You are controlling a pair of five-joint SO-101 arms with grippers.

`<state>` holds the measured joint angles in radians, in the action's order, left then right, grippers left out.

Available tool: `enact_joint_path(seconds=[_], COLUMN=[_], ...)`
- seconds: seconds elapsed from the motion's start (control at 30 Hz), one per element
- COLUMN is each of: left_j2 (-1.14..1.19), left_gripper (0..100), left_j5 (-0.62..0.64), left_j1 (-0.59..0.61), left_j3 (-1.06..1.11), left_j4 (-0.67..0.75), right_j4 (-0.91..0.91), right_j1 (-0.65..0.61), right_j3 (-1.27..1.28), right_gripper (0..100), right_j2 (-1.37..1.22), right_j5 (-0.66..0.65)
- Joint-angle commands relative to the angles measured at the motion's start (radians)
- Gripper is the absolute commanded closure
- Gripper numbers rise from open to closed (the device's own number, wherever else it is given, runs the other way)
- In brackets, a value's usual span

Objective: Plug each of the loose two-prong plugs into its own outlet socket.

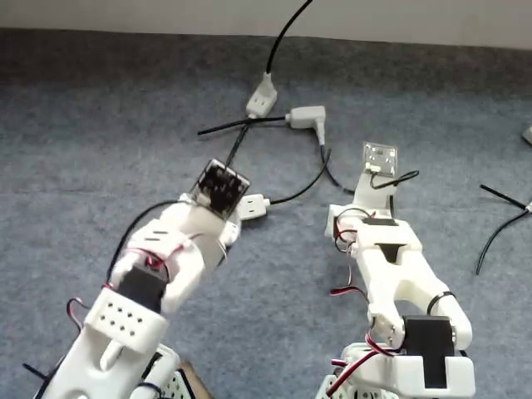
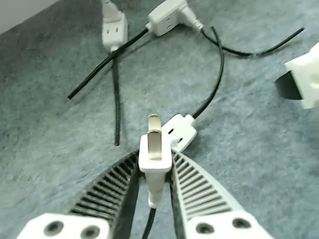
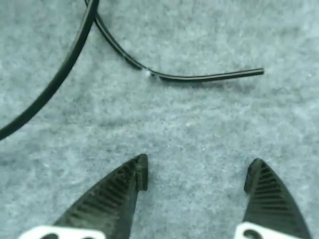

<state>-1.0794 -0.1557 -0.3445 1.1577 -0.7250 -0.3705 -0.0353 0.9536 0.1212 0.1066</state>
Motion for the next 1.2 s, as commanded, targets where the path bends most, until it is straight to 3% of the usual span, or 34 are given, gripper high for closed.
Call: enact_joint_path(seconds=[0.0,0.13,0.3,0.4,0.6,0.97,1.17], left_j2=[-0.157,-0.275,-0.424,-0.515,-0.581,-0.581,-0.581], left_gripper=[99,99,99,99,99,99,99], left_j5=[0.141,0.216,0.213,0.216,0.218,0.218,0.218], left_j1=[-0.15,-0.228,-0.275,-0.288,-0.36,-0.384,-0.384], left_j3=[0.145,0.274,0.47,0.549,0.545,0.545,0.545], left_j4=[0.17,0.347,0.609,0.698,0.586,0.542,0.542], right_j4=[0.018,0.018,0.013,0.01,-0.025,-0.558,-0.782], right_j1=[0.015,0.015,0.015,0.033,0.036,0.007,-0.168], right_j3=[-0.005,-0.005,-0.022,-0.054,-0.16,-0.59,-0.702], right_gripper=[69.2,69.2,69.2,69.2,69.2,69.2,72.2], right_j2=[0.048,0.053,0.056,0.056,0.064,0.363,0.559], right_j5=[0.011,0.011,0.012,0.012,0.014,0.012,0.006])
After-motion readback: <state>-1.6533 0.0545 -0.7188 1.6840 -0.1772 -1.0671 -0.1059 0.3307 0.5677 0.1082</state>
